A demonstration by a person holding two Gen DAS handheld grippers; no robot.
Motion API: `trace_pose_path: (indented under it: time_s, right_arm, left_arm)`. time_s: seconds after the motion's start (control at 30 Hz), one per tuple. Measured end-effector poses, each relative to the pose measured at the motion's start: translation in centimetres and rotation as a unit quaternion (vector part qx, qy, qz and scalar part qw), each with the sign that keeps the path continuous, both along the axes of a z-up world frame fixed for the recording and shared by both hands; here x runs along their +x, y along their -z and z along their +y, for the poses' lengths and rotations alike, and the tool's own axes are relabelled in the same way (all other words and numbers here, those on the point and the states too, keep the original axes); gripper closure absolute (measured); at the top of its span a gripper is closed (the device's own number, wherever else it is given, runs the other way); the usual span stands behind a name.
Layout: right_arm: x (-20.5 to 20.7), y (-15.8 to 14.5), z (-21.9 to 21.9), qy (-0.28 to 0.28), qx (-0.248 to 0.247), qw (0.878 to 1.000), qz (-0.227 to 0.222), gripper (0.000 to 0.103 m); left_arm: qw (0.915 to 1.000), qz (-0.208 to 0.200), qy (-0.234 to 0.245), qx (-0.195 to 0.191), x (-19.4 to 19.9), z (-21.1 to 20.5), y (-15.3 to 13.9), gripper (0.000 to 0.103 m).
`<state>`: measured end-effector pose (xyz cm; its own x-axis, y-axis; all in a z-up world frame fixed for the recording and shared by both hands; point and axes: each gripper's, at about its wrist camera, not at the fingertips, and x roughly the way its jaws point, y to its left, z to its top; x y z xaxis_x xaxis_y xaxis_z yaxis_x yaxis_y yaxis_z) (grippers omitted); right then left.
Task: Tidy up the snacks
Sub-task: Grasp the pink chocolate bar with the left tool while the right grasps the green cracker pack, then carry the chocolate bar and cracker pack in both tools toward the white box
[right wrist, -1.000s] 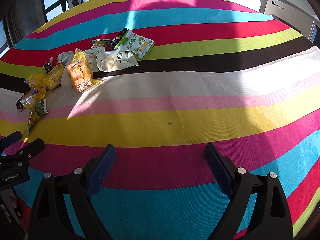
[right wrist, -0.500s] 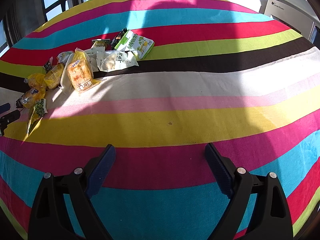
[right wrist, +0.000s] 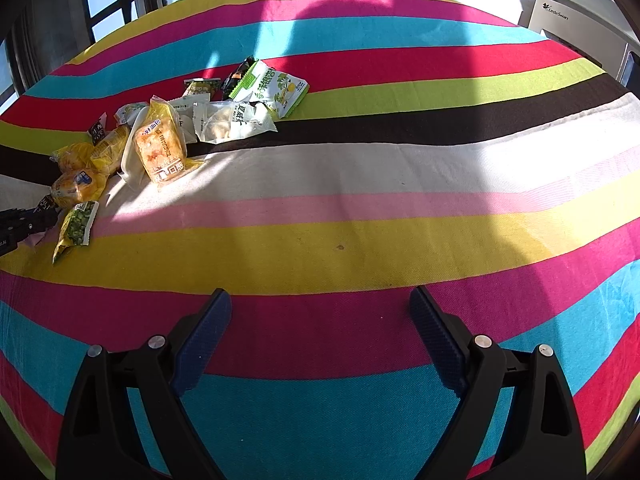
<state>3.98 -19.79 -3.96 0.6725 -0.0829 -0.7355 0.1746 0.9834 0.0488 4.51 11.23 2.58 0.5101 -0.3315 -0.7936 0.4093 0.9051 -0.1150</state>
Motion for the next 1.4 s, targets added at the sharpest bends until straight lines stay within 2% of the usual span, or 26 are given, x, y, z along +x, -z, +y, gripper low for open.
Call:
trace_pose_path:
  time_s: [0.13,0.3,0.37,0.4,0.43,0.5,0.53,0.6,0.77,0.83,0.9,1.07,1.1,1.13,1.2,1.3,1.4]
  right_arm:
    - [0.0,0.0,0.0,0.000,-0.001,1.000,0.000,0.016]
    - [0.0,0.0,0.2,0.002,-0.003,1.000,0.001,0.016]
    - [0.0,-0.2,0.5,-0.017,0.001,1.000,0.007,0.016]
    - [-0.1,-0.4,1.0,-0.034,0.003,0.999,0.003,0.016]
    - [-0.4,-0.8,1.8,-0.057,0.001,0.998,-0.011,0.016]
    - [-0.5,-1.4,3.8,-0.094,0.005,0.995,-0.024,0.016]
    - [-0.2,-1.7,4.9,-0.110,0.020,0.994,-0.023,0.016]
    - [0.9,-2.0,7.1,-0.122,0.043,0.991,-0.016,0.016]
    - [4.3,-2.5,12.3,-0.111,0.081,0.990,-0.016,0.016]
    - [5.6,-2.5,14.1,-0.112,0.098,0.989,-0.009,0.017]
    - [6.9,-2.3,16.0,-0.111,0.088,0.990,0.003,0.017]
    - [8.5,-1.6,19.3,-0.120,-0.011,0.992,0.029,0.015]
    - [8.4,-1.6,19.7,-0.138,-0.023,0.990,0.025,0.022]
    - [8.0,-1.7,19.9,-0.161,-0.027,0.986,0.017,0.038]
    - [6.7,-2.0,19.8,-0.185,-0.035,0.982,0.011,0.056]
    - [3.7,-2.4,17.3,-0.172,-0.009,0.985,-0.005,0.063]
    - [0.0,-2.4,13.7,-0.139,0.026,0.990,-0.027,0.064]
  left_arm:
    - [0.9994,-0.014,-0.014,-0.029,-5.1,-0.6,-0.8,0.082]
    - [0.9935,-0.040,-0.099,-0.040,-8.1,0.6,-0.2,0.077]
    - [0.9901,-0.028,-0.123,-0.062,-8.2,1.7,0.3,0.071]
    - [0.9886,-0.021,-0.132,-0.070,-8.3,2.0,0.5,0.059]
    - [0.9873,-0.020,-0.141,-0.070,-8.2,2.3,0.7,0.053]
    - [0.9852,-0.021,-0.153,-0.074,-7.9,2.6,0.7,0.051]
    - [0.9838,-0.022,-0.160,-0.078,-8.0,2.9,0.7,0.044]
    - [0.9811,-0.016,-0.176,-0.079,-7.8,3.3,0.9,0.037]
    - [0.9803,-0.013,-0.178,-0.085,-7.8,3.4,1.1,0.034]
    - [0.9796,-0.014,-0.178,-0.091,-7.8,3.6,1.1,0.027]
    - [0.9785,-0.013,-0.179,-0.101,-8.0,4.0,1.2,0.027]
    - [0.9778,-0.013,-0.179,-0.107,-8.1,4.0,1.2,0.026]
    - [0.9780,-0.013,-0.179,-0.106,-8.0,4.0,1.2,0.025]
    - [0.9784,-0.013,-0.177,-0.107,-8.0,3.9,1.2,0.023]
    - [0.9789,-0.013,-0.176,-0.104,-8.0,3.8,1.1,0.023]
    - [0.9791,-0.013,-0.174,-0.104,-8.0,3.7,1.1,0.022]
    - [0.9793,-0.013,-0.173,-0.104,-8.0,3.7,1.1,0.020]
